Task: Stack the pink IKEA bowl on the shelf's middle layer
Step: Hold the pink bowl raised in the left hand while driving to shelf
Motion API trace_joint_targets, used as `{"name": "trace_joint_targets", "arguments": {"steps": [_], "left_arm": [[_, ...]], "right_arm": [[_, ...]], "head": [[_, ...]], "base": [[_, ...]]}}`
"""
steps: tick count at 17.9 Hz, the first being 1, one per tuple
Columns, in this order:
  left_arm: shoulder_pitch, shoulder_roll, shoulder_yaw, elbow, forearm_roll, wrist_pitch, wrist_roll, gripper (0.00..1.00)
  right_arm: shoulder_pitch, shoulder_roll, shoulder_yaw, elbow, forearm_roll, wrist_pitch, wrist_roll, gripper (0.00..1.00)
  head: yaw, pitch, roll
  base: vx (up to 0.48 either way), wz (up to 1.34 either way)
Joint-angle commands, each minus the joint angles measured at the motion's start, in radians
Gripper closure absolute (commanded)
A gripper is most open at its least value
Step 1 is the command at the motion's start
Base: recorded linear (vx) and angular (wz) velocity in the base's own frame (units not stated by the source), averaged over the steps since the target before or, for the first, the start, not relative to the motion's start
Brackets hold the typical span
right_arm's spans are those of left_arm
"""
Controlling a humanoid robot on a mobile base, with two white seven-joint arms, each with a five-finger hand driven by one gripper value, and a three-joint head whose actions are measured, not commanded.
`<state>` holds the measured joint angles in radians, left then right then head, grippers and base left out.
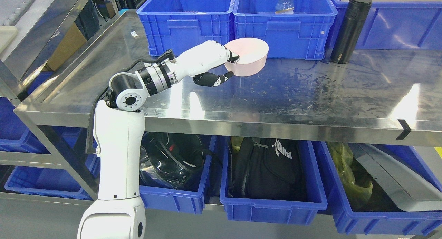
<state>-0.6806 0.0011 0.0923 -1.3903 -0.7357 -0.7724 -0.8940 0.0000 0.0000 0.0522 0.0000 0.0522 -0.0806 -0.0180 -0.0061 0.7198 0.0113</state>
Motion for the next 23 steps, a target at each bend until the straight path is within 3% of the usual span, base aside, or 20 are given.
{"name": "trace_joint_targets", "arguments": {"steps": [1,13,23], "left_arm": [[0.026,0.016,0.004,-0.136,0.010,-0.001,0.001,0.99],[0.027,0.016,0.001,-0.136,0.010,0.002,0.001,0.99],[0.027,0.016,-0.011,-0.131,0.010,0.008,0.003,0.98]], "right_arm": [[0.003,-0.017,0.000,-0.017,0.000,-0.001,0.000,0.00],[0.005,-0.017,0.000,-0.017,0.000,-0.001,0.000,0.00],[0.005,-0.017,0.000,-0.017,0.000,-0.001,0.000,0.00]], "head": [[0.0000,0.000,0.000],[0.0000,0.000,0.000],[0.0000,0.000,0.000]], "base": [[0.000,0.00],[-0.008,0.24],[0.032,1.30]]}}
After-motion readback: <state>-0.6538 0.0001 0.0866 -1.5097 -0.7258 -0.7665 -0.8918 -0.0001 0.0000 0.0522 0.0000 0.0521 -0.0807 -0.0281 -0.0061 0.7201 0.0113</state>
